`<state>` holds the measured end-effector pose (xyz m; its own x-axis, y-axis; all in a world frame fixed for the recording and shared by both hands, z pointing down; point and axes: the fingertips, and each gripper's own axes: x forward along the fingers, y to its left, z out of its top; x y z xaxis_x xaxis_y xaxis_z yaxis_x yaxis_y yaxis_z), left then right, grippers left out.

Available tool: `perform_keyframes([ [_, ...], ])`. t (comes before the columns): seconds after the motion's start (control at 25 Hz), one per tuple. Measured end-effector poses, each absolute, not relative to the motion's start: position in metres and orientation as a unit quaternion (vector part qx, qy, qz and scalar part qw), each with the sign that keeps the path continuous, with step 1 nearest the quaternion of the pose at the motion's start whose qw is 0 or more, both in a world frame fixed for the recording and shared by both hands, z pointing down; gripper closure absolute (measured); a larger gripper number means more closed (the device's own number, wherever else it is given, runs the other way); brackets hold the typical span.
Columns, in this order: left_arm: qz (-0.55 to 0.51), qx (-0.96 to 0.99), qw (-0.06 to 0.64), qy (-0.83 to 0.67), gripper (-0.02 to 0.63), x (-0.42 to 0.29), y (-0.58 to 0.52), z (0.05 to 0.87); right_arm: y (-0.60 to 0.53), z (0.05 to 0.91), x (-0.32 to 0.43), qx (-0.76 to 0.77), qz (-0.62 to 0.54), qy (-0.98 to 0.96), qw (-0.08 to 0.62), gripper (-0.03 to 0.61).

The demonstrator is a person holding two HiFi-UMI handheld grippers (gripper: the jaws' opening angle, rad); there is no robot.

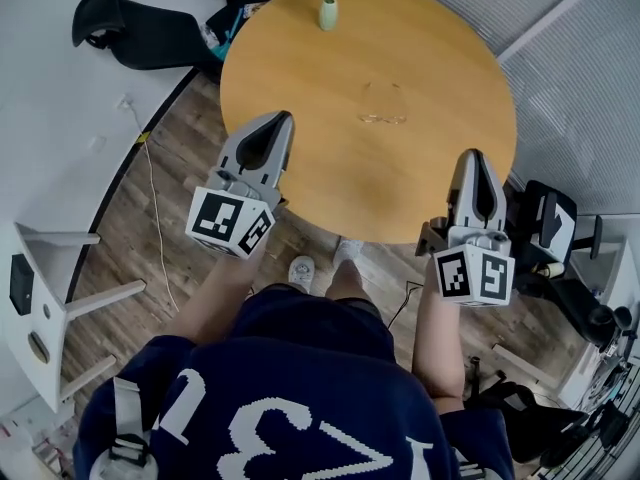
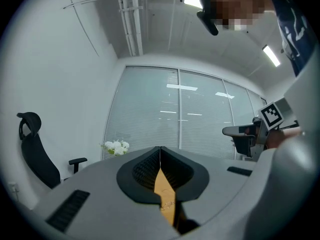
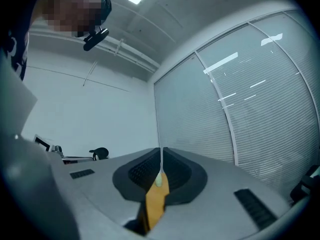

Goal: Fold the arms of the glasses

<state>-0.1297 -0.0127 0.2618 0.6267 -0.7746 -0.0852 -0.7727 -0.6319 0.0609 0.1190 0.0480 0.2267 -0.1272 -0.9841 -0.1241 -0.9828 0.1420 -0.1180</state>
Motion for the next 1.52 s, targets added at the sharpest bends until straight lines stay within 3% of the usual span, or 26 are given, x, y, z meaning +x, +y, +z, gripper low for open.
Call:
perform_keyframes([
  [0.68, -0.052, 0.859, -0.002, -0.510, 0.598, -0.066, -0.110, 0.264, -0.105, 0.222, 0.186, -0.569, -0.005, 0.817, 0.098, 0.543],
  [1.32, -0.025, 0.875, 0.049, -0.480, 0.598, -0.061, -0.160, 0.307, -0.152, 0.278, 0.163, -0.560, -0.041, 0.827, 0.021, 0.541],
  [1.52, -0.026, 0.882, 0.059, -0.467, 0.598, -0.055, -0.172, 0.324, -0.166, 0.319, 0.150, -0.525, -0.108, 0.844, -0.008, 0.541],
])
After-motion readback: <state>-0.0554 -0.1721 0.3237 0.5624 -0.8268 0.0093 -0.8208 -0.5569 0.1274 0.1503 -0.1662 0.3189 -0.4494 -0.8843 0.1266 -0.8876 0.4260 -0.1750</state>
